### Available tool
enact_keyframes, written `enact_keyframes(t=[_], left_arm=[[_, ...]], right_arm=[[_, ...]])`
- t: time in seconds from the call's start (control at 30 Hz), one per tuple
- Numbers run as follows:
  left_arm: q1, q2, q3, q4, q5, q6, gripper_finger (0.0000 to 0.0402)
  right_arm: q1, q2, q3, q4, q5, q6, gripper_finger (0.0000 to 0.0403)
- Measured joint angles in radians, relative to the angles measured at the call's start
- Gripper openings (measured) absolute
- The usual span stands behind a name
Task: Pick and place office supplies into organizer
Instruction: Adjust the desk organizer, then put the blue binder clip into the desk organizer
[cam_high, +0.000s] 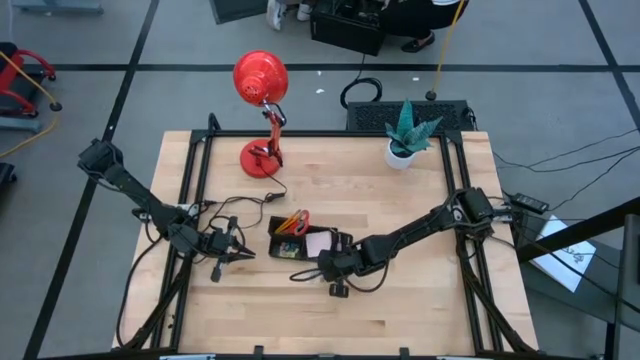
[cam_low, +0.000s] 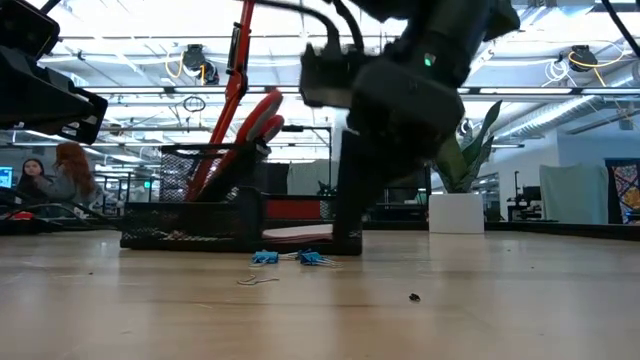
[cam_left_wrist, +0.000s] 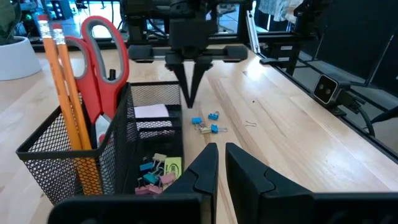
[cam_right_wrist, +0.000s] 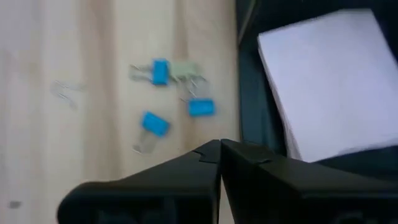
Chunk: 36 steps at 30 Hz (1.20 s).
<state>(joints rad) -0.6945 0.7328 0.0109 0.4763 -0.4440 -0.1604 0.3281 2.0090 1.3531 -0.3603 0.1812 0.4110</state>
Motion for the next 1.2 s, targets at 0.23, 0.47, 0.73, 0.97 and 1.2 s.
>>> enact_keyframes(t=[0.23,0.47,0.73,0.97,1.2], left_arm=[[0.0,0.0,0.0,0.0,0.0,0.0,0.0037],[0.0,0.0,0.0,-0.001,0.0,0.0,0.0037],[0.0,0.0,0.0,-0.002,0.0,0.0,0.0037],[0.0,0.0,0.0,-0.003,0.001,-0.002,0.0037],[0.0,0.0,0.0,-0.004,0.003,-0.006,0.0037]], right_arm=[[-0.027,0.0,-0.008,-0.012,0.001,-0.008,0.0001],[-0.034,0.0,-0.008,-0.004,-0.006,-0.03,0.0001],[-0.004,-0.075,-0.002,0.039,0.004,-0.044,0.0025],[0.061,-0.146,0.0,0.058,0.066,0.098,0.0117],[0.141,-0.094,-0.001,0.022,0.154,0.367,0.0167]])
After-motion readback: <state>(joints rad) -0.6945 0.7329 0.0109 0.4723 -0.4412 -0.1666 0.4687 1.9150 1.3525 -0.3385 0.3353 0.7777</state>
